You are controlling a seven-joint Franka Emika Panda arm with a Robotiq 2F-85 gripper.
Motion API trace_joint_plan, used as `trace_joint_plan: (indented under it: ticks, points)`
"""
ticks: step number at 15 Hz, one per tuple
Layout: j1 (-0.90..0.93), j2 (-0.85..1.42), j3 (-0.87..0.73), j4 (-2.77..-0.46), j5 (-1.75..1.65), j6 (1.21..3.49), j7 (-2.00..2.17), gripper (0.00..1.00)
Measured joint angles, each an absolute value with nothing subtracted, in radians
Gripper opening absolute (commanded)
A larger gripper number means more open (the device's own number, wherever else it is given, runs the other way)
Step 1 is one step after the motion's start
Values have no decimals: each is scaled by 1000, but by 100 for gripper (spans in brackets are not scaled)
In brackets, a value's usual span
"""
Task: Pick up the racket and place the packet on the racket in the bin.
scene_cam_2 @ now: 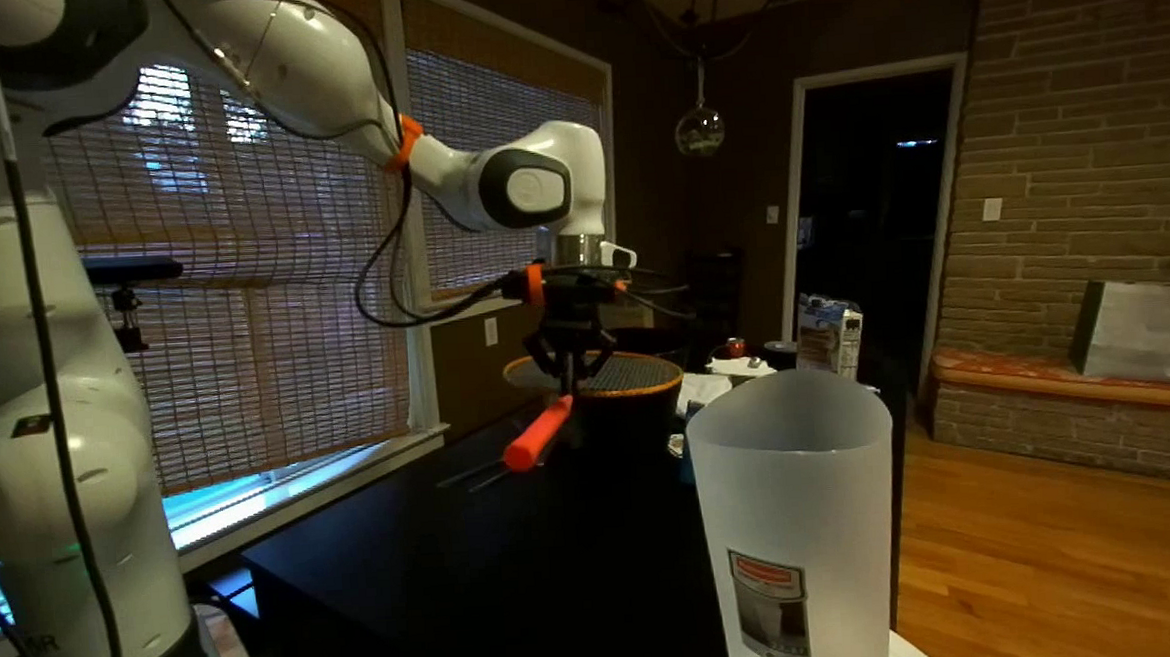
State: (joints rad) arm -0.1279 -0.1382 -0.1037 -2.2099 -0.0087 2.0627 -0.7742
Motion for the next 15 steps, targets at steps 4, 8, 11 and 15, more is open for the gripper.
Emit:
trace_joint_plan:
  ticks: [4,8,11,15]
  points:
    - [-127,-238,-148,-2445,3,2170,-806,3]
    - [-126,-326,-193,-2618,11,2273,-824,3]
    - [-127,-351,-214,-2712,4,2362,-826,3]
    - [-126,-308,-216,-2771,-6,2523,-823,3]
